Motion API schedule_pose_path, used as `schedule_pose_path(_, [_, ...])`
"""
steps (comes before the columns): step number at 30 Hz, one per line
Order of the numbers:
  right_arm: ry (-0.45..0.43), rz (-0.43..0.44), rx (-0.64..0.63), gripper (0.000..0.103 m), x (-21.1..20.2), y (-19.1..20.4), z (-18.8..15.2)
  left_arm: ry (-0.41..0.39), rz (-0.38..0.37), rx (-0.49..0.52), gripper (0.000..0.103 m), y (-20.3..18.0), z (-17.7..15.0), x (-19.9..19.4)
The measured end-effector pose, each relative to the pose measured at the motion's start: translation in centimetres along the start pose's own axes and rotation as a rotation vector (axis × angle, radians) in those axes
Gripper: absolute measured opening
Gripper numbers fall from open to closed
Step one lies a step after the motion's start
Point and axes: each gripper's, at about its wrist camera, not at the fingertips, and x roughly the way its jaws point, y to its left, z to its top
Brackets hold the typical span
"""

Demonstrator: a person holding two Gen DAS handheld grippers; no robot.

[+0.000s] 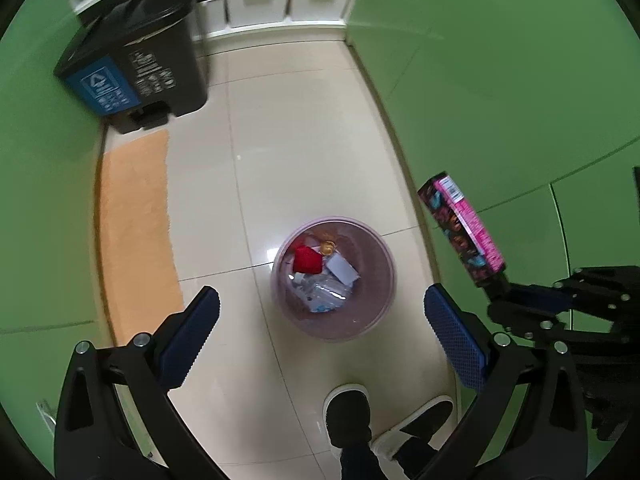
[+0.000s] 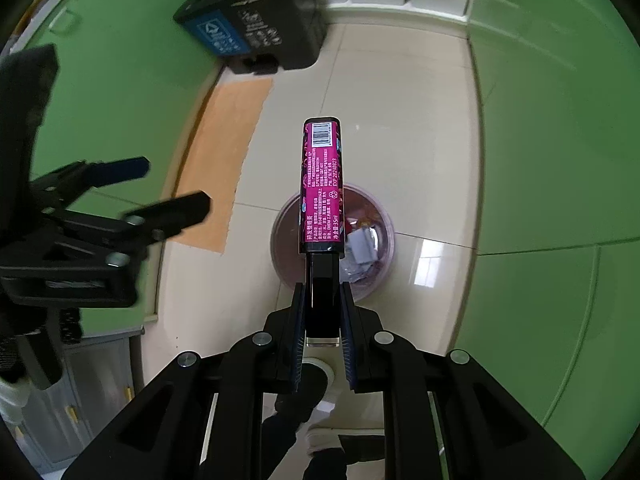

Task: Collect trash
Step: 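Carry the walnut shell and snack pack over the pink bin and release both, then return both tools to the counter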

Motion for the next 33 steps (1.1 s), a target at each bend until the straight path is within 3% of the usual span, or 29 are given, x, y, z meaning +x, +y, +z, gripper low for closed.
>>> schedule_pose_path(8, [0.034,-0.01,-0.047,0.016,3.1,1.4,1.2,-0.009,0.02,-0.049,0.1,3.5,-0.9,0.0])
schedule_pose_path(10, [0.03,-0.016,-0.052,0.021,3.4,1.5,1.4,-0.014,0.022,-0.058,0.1,4.0,-1.1,0.0])
schedule_pose_path(11, [0.026,-0.025,-0.056,0.029,3.5,1.6,1.5,-0.016,0.022,-0.061,0.1,4.1,-1.1,-0.1])
schedule_pose_path(13, [-0.002,-0.026,-0.048,0.09,3.3,1.7,1.4,-0.022,0.022,-0.064,0.1,4.2,-1.2,-0.2])
schedule_pose_path(18, [0.0,-0.034,-0.032,0.094,2.8,1.5,1.2,-0.029,0.02,-0.058,0.1,3.9,-1.2,-1.1])
schedule_pose_path(24, [-0.022,-0.055,-0.014,0.096,-1.6,2.2,0.6,-0.045,0.007,-0.049,0.1,2.5,-0.9,-5.4])
schedule_pose_path(30, [-0.085,-0.062,0.029,0.096,-11.3,3.4,-0.5,-0.078,-0.014,-0.021,0.1,-0.4,-0.4,-13.6])
schedule_pose_path(33, [-0.143,-0.062,0.056,0.096,-18.2,4.0,-1.8,-0.105,-0.029,0.007,0.1,-2.7,0.1,-19.3])
